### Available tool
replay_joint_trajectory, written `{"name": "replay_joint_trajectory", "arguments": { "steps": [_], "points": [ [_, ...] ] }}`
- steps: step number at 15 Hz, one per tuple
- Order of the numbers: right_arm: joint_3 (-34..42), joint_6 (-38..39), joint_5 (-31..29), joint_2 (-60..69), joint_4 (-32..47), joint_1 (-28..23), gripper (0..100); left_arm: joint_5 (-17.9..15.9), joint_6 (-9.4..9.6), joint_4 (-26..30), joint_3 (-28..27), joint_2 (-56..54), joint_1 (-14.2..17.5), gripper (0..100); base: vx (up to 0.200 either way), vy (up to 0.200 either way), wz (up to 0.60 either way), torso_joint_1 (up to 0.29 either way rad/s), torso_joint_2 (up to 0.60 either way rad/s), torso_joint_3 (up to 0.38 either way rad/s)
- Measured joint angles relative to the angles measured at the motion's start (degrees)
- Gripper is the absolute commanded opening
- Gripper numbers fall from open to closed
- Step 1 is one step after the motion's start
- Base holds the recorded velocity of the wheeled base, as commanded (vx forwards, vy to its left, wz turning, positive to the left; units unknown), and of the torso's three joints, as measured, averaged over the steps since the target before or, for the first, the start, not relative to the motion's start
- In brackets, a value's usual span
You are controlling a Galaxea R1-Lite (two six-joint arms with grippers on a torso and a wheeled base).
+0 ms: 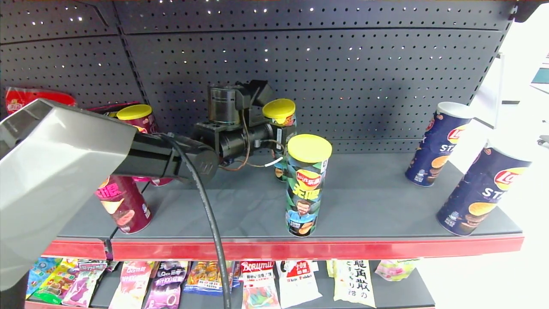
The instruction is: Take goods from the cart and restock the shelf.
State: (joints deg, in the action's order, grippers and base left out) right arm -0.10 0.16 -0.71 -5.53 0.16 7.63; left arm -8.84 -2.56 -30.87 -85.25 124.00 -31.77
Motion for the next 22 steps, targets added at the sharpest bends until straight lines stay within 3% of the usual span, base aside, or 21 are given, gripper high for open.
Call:
{"name": "replay_joint_trajectory", "arguments": {
  "steps": [10,14,20,22],
  "points": [
    [0.0,0.0,0.0,0.0,0.0,0.0,100,-0.5,0.87,0.0,-0.8,1.0,-0.3,0,0.0,0.0,0.0,0.0,0.0,0.0],
    [0.0,0.0,0.0,0.0,0.0,0.0,100,-5.0,2.12,1.2,-0.9,1.0,-0.1,0,0.0,0.0,0.0,0.0,0.0,0.0],
    [0.0,0.0,0.0,0.0,0.0,0.0,100,-4.3,2.24,1.8,-1.1,1.0,0.3,0,0.0,0.0,0.0,0.0,0.0,0.0],
    [0.0,0.0,0.0,0.0,0.0,0.0,100,-1.9,2.02,2.6,-1.6,1.1,0.4,0,0.0,0.0,0.0,0.0,0.0,0.0]
  ]
}}
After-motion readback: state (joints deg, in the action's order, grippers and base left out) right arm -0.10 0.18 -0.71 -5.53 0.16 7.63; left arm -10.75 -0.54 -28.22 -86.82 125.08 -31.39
